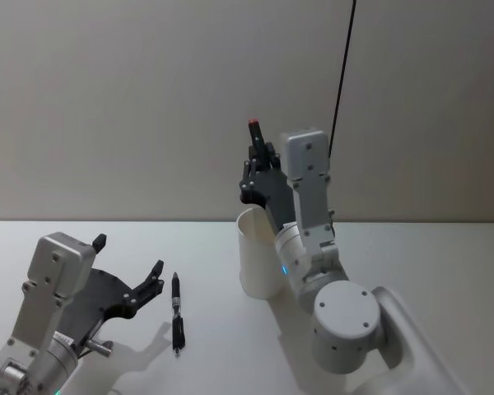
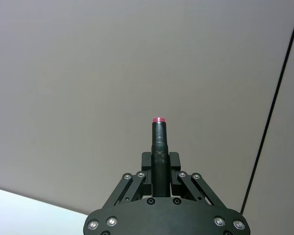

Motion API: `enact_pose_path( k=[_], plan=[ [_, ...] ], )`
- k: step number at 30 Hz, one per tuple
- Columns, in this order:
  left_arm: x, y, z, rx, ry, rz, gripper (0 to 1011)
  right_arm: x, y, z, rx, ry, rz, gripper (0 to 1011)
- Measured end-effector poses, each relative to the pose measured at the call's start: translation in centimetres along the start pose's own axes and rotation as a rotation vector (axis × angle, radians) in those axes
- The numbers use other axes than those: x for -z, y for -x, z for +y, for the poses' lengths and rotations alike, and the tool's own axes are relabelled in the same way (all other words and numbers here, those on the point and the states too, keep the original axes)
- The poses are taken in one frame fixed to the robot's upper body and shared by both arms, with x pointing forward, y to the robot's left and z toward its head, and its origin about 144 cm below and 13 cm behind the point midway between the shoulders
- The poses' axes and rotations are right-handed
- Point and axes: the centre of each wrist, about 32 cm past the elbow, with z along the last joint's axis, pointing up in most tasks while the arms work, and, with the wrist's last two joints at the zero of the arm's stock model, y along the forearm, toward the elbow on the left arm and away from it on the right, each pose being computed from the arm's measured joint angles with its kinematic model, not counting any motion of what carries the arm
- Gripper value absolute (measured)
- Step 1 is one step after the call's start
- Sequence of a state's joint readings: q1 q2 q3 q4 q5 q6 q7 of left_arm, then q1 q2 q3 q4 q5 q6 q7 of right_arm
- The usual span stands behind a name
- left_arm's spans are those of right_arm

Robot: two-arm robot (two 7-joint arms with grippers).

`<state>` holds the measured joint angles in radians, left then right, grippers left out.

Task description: Place the pen into the pen holder.

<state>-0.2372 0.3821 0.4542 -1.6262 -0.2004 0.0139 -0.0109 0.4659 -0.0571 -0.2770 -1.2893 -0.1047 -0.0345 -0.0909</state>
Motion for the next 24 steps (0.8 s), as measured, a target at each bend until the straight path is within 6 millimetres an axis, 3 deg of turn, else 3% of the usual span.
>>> enact_pose_path(
  k=[24],
  plan=[
    [0.0, 0.0, 0.0, 0.0, 0.0, 0.0, 1001, 2.7, 0.6, 1.1, 0.006, 0.028, -0.038, 205]
  ],
)
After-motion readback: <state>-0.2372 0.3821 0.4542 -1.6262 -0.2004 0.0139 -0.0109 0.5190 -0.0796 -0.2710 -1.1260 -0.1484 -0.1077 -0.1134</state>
